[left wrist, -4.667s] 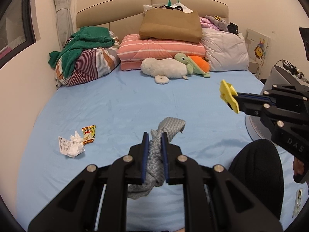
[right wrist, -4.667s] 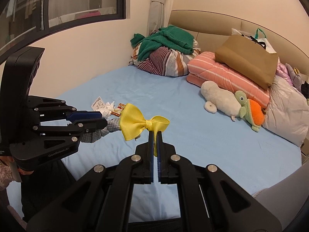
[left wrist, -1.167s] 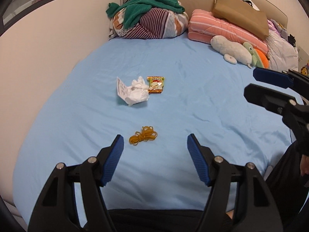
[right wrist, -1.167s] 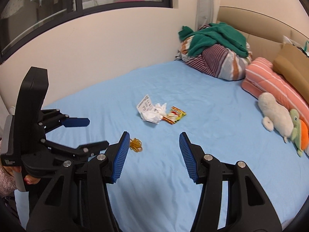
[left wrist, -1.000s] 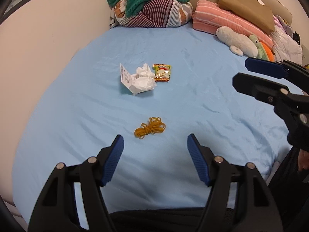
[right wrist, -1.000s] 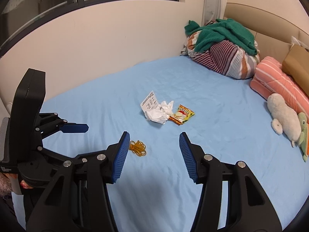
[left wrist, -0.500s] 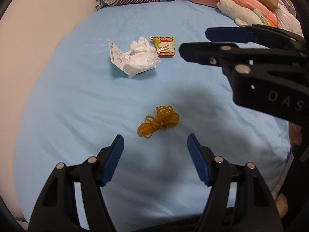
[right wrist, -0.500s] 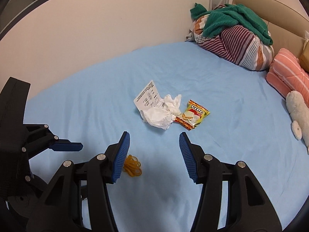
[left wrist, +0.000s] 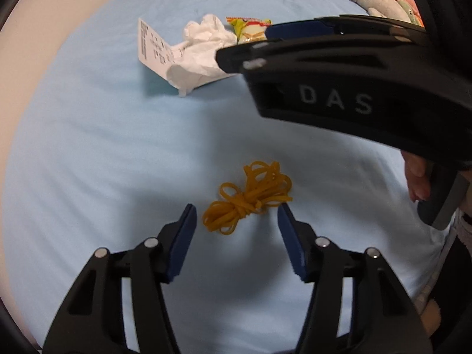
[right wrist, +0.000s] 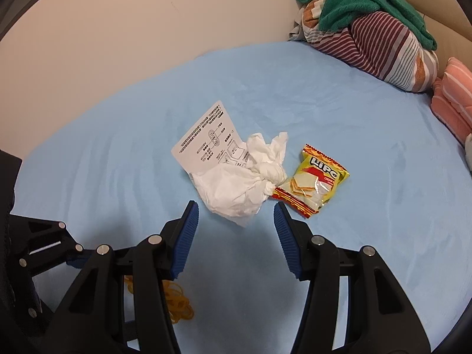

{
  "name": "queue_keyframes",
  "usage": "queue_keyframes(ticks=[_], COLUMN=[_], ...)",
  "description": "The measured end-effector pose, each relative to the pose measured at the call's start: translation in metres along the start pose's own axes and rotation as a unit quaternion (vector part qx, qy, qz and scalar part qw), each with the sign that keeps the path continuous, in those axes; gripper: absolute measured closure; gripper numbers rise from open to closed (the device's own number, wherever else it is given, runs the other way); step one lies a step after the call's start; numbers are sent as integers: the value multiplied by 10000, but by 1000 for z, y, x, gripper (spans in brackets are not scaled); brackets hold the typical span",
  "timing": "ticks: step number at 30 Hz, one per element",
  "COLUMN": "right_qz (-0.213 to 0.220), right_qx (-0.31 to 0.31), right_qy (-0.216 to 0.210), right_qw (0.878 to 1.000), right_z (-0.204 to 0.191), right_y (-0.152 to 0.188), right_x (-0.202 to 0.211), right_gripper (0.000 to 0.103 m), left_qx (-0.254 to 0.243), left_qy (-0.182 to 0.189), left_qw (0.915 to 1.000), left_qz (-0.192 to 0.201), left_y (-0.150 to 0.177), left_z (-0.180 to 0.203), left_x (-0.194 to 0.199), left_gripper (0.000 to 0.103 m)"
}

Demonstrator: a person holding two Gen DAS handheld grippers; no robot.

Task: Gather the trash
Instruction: 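Grasp the orange rubber bands with the left tool while the right tool grasps the white tissue, then carry the rubber bands and white tissue to the grey bin and open both tools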

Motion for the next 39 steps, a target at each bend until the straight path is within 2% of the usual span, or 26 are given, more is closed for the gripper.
queue_keyframes(ticks=[1,6,9,11,14,22,29,34,39], right_qz=[-13,-116,-220,-283,-242,-116,43,184,287], right_qx=[-3,-40,-22,2,55,102,175,199,211], right_qy=[-5,-20,-81,-109,-97,-86,-82,-43,25], right_qw=[10000,9999,9997,9995,9996,9998,9998,9996,9994], right_z=[2,10,11,11,12,9,-1,-5,-4], right_y=[0,3,6,9,12,7,-1,-10,-16], right_x=[-6,-29,-41,-47,-49,-30,2,28,55], right_gripper=[51,53,73,95,102,103,103,103,103], left_qx=[21,21,-96,-151,-174,-164,-98,-56,6], left_qy=[34,106,196,230,305,295,284,283,278], left_qw=[10000,9999,9997,9995,9991,9987,9983,9976,9971], left_qz=[-62,-64,98,155,218,385,506,623,710], left_y=[0,-2,-6,-7,-5,-4,-12,-6,-2], left_z=[-1,-7,-7,-4,-1,0,5,8,-3], left_x=[-5,-17,-19,-19,-16,-4,1,16,25], left_gripper=[55,60,68,73,82,85,85,85,85])
Point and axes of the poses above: each gripper's, at about its wrist camera, not at the fingertips, and x roughly against the way its jaws point, z to its right, y to its underside, the point moved 2 cm from there along -x, roughly the way its jaws point, and after that the axes turned 12 degrees about z, right-handed, at the moved point
